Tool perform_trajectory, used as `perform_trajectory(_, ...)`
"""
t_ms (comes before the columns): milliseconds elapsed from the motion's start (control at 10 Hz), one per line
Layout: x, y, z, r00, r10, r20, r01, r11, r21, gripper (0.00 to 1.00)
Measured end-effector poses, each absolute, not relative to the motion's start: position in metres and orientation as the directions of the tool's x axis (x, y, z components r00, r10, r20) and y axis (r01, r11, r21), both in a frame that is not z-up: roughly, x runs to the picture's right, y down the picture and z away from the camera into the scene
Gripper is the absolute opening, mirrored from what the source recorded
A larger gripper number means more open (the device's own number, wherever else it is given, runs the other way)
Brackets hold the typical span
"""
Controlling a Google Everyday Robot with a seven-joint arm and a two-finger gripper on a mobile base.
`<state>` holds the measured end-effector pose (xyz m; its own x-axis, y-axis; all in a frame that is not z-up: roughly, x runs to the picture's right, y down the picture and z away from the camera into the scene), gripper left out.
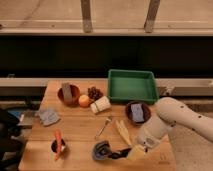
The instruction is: Place brush in plastic cup
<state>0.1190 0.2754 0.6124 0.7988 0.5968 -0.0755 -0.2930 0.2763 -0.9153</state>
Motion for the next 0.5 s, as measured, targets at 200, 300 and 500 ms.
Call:
perform_trajectory(200,0.115,0.274,0.621,0.811,0.581,-0.071,-0.271,0.266,-0.925,0.42)
perform_trajectory(300,0.113,0.273,0.625,0.817,0.573,-0.068,-0.261,0.262,-0.929,0.53)
perform_trajectory(500,0.111,0.272,0.63,0.822,0.565,-0.064,-0.251,0.259,-0.933,0.74)
